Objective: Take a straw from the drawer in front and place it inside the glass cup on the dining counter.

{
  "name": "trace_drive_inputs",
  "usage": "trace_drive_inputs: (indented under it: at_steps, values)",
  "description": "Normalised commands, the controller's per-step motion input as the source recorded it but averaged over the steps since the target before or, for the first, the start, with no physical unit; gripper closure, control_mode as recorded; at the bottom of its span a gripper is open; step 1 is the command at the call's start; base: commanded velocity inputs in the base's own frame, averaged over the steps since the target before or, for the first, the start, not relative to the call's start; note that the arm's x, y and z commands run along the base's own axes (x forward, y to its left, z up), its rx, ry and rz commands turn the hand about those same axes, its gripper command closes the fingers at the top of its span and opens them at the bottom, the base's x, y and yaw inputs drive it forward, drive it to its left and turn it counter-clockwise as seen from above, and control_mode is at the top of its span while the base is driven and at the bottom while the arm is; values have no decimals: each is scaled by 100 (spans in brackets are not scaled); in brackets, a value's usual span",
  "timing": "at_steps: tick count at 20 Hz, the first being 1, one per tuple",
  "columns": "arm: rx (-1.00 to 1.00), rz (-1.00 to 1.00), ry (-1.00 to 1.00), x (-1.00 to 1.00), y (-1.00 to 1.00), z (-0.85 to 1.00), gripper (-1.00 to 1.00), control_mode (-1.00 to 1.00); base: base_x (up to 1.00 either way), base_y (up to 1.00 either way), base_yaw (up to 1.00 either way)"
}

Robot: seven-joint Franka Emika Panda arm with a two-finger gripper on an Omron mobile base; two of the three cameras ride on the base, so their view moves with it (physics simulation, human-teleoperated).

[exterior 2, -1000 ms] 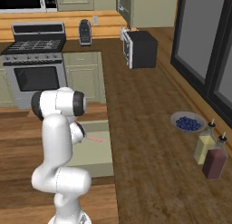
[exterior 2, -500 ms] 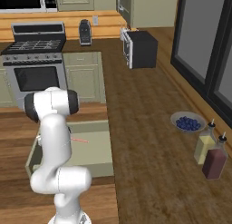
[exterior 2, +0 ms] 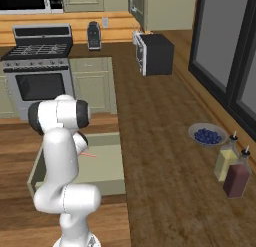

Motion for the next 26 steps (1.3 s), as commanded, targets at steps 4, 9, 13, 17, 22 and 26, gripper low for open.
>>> trace_drive_inputs:
  at_steps: [4,9,13,17,22,26]
  values:
    - [-1,6,0,68,-19,4,-100,-100,0,0,0]
    - [-7,8,8,51,0,-4,-100,-100,0,0,0]
    - [-7,6,14,44,0,-12,-100,-100,0,0,0]
    - [-1,7,10,54,0,-2,-100,-100,0,0,0]
    - [0,8,13,51,0,-7,-100,-100,0,0,0]
    - [0,7,16,20,0,-19,-100,-100,0,0,0]
